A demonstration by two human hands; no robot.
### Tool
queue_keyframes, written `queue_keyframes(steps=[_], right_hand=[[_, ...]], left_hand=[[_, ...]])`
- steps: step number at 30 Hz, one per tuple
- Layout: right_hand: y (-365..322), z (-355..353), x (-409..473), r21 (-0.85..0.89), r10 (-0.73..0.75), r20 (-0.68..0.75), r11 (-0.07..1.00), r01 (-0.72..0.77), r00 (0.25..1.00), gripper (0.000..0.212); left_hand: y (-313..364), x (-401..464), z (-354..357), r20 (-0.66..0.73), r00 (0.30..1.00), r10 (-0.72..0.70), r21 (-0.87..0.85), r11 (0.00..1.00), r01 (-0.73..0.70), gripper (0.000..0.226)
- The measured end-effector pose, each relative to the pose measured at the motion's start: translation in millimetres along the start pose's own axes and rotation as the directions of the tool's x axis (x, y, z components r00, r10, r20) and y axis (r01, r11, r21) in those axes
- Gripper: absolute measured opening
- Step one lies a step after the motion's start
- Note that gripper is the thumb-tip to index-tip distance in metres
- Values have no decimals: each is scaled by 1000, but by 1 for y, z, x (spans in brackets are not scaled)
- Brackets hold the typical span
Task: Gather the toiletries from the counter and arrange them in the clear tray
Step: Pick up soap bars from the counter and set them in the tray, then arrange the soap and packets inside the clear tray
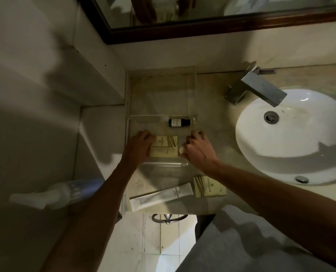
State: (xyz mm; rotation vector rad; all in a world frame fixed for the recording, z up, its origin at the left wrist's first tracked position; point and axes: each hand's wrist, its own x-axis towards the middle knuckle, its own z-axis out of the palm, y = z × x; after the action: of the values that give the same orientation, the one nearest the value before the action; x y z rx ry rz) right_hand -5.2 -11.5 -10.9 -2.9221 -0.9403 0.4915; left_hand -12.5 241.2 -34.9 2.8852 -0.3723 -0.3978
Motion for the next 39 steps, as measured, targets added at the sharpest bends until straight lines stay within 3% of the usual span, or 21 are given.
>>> queue_keyframes(steps=[4, 8, 11, 14, 18, 20, 23, 27, 30, 33, 39], right_hand=[[0, -8, -8, 48, 21, -45, 999, -18, 999, 39], [15, -23, -35, 156, 13, -135, 988, 8, 991, 40], [45, -24, -71, 246, 17, -46, 969, -6, 999, 31], [59, -7, -104, 186, -13, 106, 983, -7, 994, 46], [51, 37, -131, 46, -46, 317, 998, 33, 947, 91], [48, 48, -136, 21, -24, 321, 1000, 18, 947, 91], [47, 49, -134, 20, -46, 210, 999, 43, 977, 69], [48, 35, -126, 91, -43, 75, 995, 36, 996, 54], [35, 8, -100, 236, 15, -32, 972, -7, 999, 48], [5, -25, -60, 349, 84, -104, 936, -43, 991, 47], [-28, -51, -9, 228, 39, -104, 974, -15, 994, 49]], left_hand=[[15, -3, -4, 24, 999, -32, 82, 996, 30, 44], [62, -10, 3, -205, 977, 57, 77, 996, -42, 35], [112, -26, 17, -318, 932, 175, -6, 982, -187, 24], [170, -45, 43, -121, 938, 325, -34, 943, -331, 43], [207, -53, 72, 189, 954, 234, 18, 970, -241, 83], [215, -54, 72, 233, 958, 164, 54, 982, -181, 83], [222, -53, 67, 240, 963, 123, -4, 992, -126, 73], [207, -43, 43, 174, 971, 161, -103, 984, -145, 61], [163, -32, 2, 90, 975, 203, -64, 978, -198, 56], [97, -20, -37, 24, 995, 101, -9, 995, -101, 50], [11, -12, -47, 107, 990, -93, 70, 994, 86, 50]])
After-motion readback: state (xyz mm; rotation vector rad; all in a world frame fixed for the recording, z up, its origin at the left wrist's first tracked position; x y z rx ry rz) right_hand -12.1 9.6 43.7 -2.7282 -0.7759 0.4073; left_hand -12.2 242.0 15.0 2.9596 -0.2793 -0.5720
